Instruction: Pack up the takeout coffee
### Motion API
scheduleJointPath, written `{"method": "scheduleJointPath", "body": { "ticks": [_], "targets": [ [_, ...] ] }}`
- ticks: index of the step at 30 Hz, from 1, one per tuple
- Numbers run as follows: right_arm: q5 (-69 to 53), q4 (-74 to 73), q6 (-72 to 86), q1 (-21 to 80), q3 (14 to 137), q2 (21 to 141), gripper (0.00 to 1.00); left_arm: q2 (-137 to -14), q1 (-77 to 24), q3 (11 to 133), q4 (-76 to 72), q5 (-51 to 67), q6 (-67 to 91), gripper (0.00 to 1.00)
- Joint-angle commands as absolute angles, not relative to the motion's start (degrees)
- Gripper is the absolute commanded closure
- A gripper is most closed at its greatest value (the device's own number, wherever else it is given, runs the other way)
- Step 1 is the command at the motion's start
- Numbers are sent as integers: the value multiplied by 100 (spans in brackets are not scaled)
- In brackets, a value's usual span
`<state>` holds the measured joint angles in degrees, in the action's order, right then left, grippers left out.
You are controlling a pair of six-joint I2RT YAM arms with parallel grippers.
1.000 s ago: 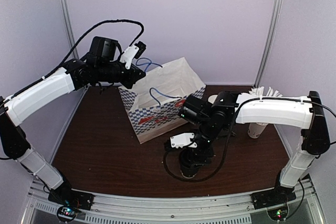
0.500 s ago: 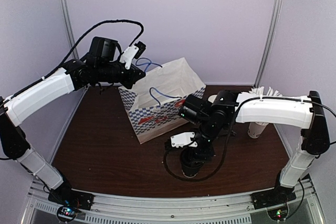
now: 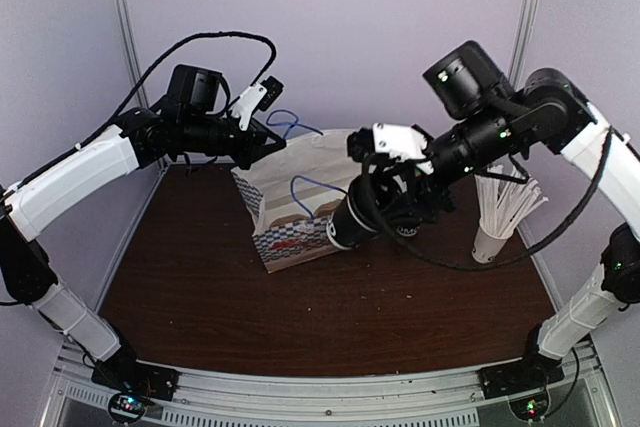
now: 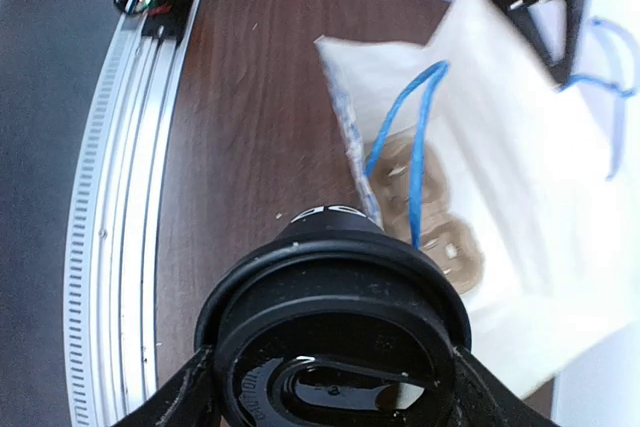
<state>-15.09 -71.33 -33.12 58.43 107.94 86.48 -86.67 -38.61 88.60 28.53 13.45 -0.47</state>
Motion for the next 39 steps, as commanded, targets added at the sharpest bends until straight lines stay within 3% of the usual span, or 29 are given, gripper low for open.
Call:
{"method": "scheduleJointPath", "body": {
  "ticks": [1,7,18,24,28,39],
  "targets": [
    [-1524,-7404,-3403,5613,11882,8452,36,-8562,-3832,9118,2717,2028,-91,100],
    [-1492,-7456,-3424,5476,12720,8521,37,-8495,-3836,9147,2692,2366,234,100],
    [-1427,-7219,-3412,5473,11955,8496,37,-8287,-4204,8871,2818,2259,510,100],
    [-1590,-7106,-3393,5665,11269,8596,38,-8206,-4968,9036,3240,1280,481,100],
    [-1390,-7121,-3551,5880,10875,8519,38,-8080,-5629,8969,3275,26,387,100],
    [-1259,-7353,-3995,6251,10004,8212,38,-8091,-6565,8546,2892,-945,617,100]
  ]
}}
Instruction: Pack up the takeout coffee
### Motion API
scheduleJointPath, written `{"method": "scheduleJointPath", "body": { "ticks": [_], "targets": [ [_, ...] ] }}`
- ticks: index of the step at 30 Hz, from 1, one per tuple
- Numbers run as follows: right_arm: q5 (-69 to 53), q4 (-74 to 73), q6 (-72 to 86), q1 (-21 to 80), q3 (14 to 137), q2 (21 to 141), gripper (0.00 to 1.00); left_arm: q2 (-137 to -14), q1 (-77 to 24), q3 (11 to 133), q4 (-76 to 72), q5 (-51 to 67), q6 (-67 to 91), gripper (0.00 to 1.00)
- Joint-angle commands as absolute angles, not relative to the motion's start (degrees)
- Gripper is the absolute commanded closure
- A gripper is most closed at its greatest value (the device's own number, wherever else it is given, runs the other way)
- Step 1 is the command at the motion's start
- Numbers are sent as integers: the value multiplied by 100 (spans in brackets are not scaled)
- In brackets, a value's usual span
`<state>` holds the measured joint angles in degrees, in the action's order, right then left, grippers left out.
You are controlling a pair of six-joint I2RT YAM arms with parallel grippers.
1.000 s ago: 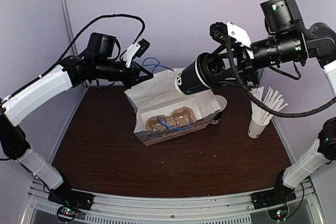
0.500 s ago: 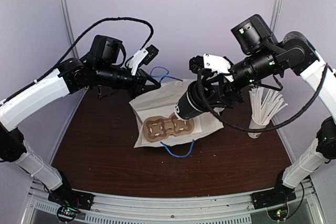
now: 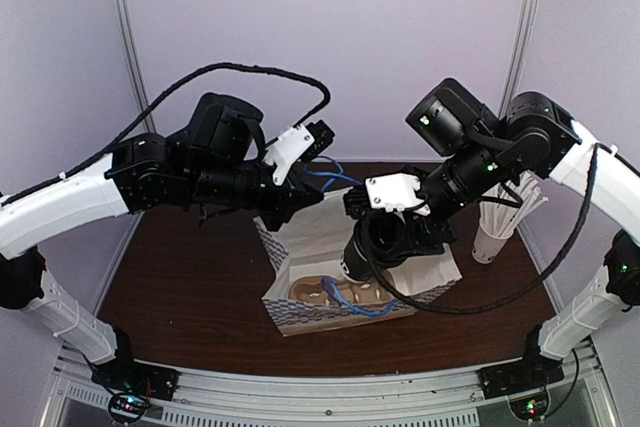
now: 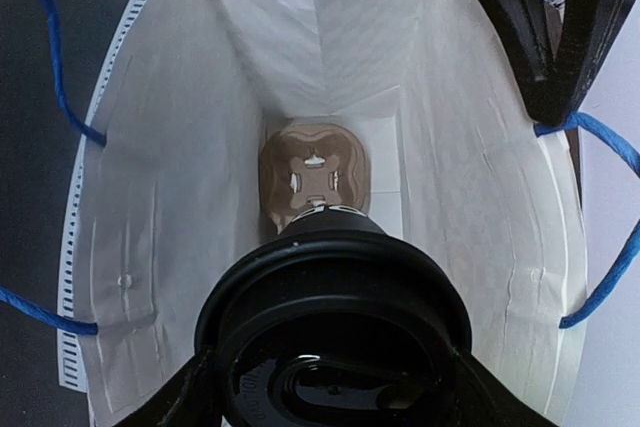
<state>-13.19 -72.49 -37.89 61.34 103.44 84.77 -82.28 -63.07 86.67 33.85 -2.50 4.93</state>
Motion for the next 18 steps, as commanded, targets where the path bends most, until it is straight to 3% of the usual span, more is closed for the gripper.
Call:
{"method": "scheduleJointPath", "body": {
  "ticks": [1,9,10,12,14,18],
  "targets": [
    [-1358,-7375,-4013,6257,9893,8146,38,-8087,-6653,8537,2854,-1066,623,100],
    [-1854,-7741,-4205,6266,9379,7839,38,-8321,-7333,8737,2614,-1908,744,100],
    [-1862,-7751,-4221,6259,9315,7818,38,-8346,-7357,8775,2619,-1837,780,94],
    [-1888,-7762,-4236,6258,9137,7762,38,-8347,-7379,8808,2612,-1668,839,70],
    [-1979,-7802,-4243,6258,9014,7721,37,-8301,-7383,8838,2599,-1392,835,56],
    [-2021,-7857,-4280,6267,8783,7661,37,-8044,-7383,8780,2313,-981,719,44]
  ]
}}
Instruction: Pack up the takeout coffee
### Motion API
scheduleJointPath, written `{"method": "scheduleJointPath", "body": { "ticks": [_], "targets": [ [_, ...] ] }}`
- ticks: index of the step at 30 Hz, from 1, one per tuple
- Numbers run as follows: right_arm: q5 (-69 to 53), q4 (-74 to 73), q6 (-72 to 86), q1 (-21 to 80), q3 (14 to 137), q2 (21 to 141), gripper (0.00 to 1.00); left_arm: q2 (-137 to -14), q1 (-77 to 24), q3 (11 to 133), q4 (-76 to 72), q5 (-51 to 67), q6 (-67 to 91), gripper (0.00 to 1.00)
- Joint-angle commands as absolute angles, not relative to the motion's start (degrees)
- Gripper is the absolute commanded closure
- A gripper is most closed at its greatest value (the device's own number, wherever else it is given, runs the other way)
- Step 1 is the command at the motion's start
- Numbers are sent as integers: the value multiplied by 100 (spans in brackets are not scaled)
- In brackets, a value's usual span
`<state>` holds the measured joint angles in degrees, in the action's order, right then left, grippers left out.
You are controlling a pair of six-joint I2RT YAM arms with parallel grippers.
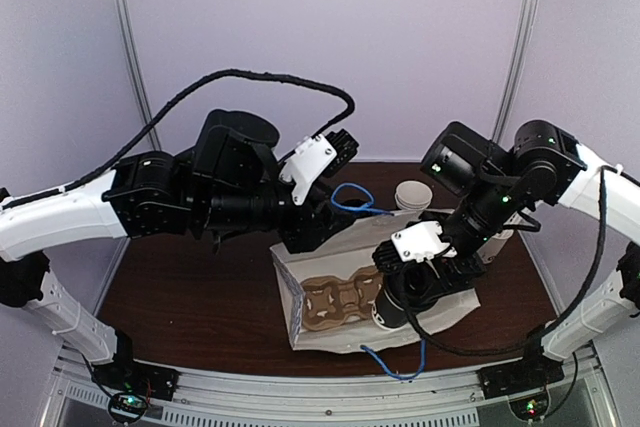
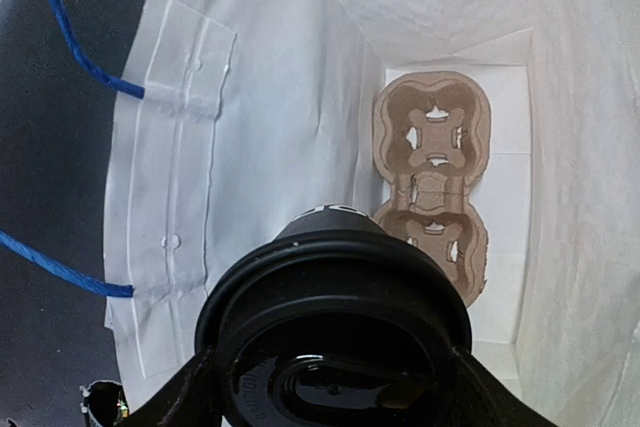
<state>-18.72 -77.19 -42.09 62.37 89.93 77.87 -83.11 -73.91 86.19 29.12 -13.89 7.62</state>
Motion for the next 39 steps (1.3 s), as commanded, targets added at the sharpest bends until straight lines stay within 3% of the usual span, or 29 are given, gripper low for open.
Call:
{"method": "scheduleJointPath", "body": {
  "ticks": [1,13,23,31,39],
  "targets": [
    [-1908,-7835,-4280,6273,8728,7656,37,-7957,-7383,8742,2201,-923,674,42],
    [-145,-7062,-4160,6564,8394,7778,39,-7104,-6969,7963,1285,-2501,112,32],
    [333,-6613,-3900,6668,8365,7991,41,-7307,-5851,7596,1378,-1193,1003,32],
    [-1045,-7162,-3895,6788,8018,7764,39,-7578,-5530,7436,1604,-908,1238,32],
    [-376,-6920,-3939,6917,7829,7526,41,-7967,-5359,7068,1407,99,1840,34]
  ]
}}
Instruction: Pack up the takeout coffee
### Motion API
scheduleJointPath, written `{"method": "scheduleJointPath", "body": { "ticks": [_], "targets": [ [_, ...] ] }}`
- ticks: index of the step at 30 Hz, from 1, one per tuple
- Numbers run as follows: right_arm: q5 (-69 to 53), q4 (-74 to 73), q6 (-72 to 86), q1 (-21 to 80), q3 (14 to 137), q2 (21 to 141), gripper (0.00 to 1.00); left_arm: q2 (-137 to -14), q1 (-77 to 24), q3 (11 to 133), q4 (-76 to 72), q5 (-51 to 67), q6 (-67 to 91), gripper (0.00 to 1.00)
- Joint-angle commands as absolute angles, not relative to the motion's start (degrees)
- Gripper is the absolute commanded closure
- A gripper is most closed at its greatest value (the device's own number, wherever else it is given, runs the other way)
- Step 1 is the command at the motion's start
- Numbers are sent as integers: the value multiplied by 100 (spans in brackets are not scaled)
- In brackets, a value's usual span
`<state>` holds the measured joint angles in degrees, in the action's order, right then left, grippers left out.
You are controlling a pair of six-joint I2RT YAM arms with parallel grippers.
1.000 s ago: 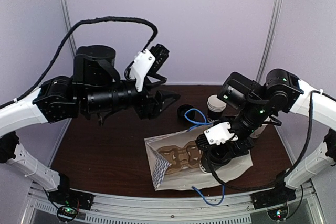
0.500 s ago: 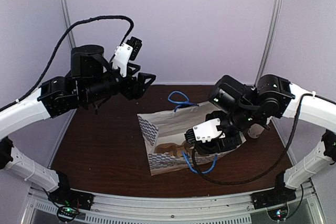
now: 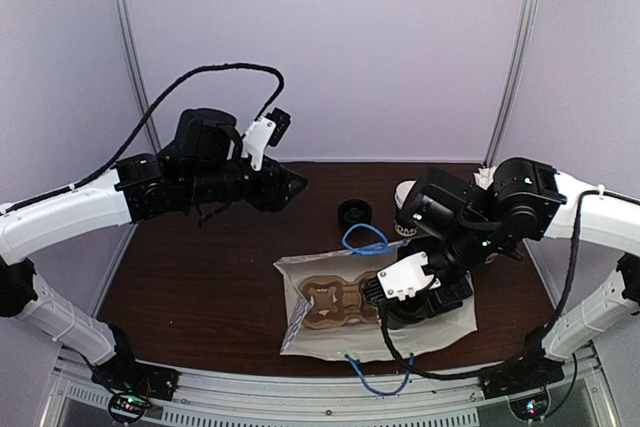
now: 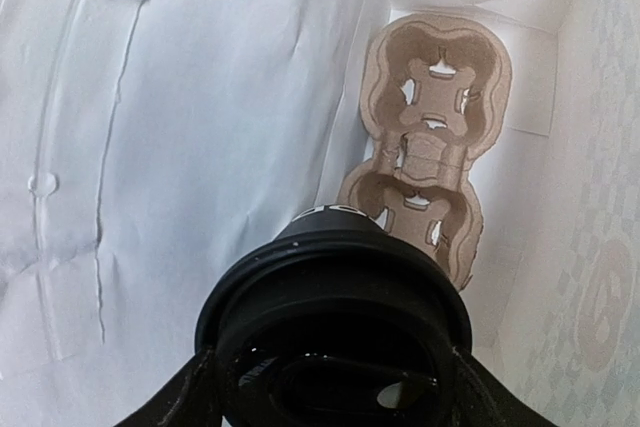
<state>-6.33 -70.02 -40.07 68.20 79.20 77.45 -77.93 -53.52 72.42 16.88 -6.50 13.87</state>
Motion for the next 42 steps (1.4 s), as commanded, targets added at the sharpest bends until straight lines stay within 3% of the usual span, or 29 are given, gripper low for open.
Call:
{"method": "scheduleJointPath", "body": {
  "ticks": [1,12,19,42],
  "targets": [
    [-273,-6868,-3938,6986,7793,7516,41,-8002,-5359,6978,1296,293,1975,34],
    [1174,-6025,-4137,7457,7538,7793,43,-8445,-5367,6754,619,1169,2375,40],
    [1057,-6275,-4104,7473,7840,7892,42,-8355,-5445,6634,404,1581,2574,45],
    [-480,-7111,-4512,7473,7905,7627,42,-8164,-6371,6677,580,1067,2155,56]
  ]
}}
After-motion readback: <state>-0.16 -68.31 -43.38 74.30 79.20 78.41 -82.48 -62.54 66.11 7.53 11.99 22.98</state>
